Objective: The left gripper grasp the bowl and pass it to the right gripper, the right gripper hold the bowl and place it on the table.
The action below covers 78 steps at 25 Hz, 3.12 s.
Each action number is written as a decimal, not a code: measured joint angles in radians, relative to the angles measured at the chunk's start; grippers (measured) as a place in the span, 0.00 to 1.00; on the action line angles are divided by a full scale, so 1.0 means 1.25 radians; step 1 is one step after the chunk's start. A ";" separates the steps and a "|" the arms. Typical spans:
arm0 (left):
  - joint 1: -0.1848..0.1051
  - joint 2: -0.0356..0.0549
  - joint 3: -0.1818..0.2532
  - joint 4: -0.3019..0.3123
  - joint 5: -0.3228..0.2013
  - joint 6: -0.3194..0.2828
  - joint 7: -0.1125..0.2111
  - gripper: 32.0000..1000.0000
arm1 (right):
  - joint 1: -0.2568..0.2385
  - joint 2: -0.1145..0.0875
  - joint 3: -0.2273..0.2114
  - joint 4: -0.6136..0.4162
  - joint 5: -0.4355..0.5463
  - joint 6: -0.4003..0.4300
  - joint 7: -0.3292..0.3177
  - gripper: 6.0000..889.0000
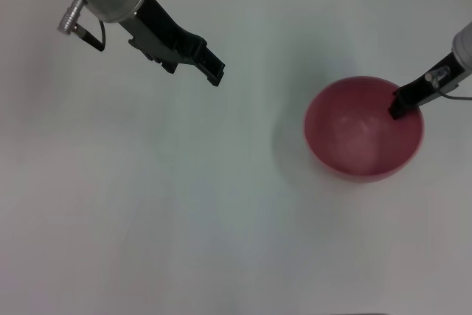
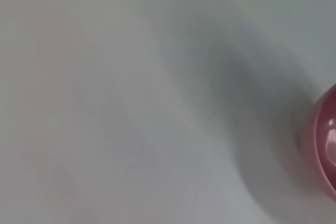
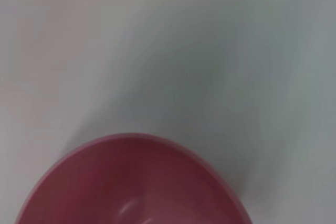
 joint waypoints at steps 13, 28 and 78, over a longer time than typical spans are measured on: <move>0.000 -0.0009 0.000 0.000 -0.002 -0.004 0.001 0.85 | -0.020 0.006 0.021 0.031 0.002 0.071 0.001 0.06; 0.001 -0.0013 0.000 0.000 -0.001 -0.005 0.001 0.85 | -0.015 0.004 0.032 0.028 0.003 0.061 0.001 0.14; 0.047 0.0056 -0.001 0.000 0.032 -0.005 -0.008 0.85 | -0.064 0.007 0.126 -0.281 0.044 -0.247 -0.029 0.98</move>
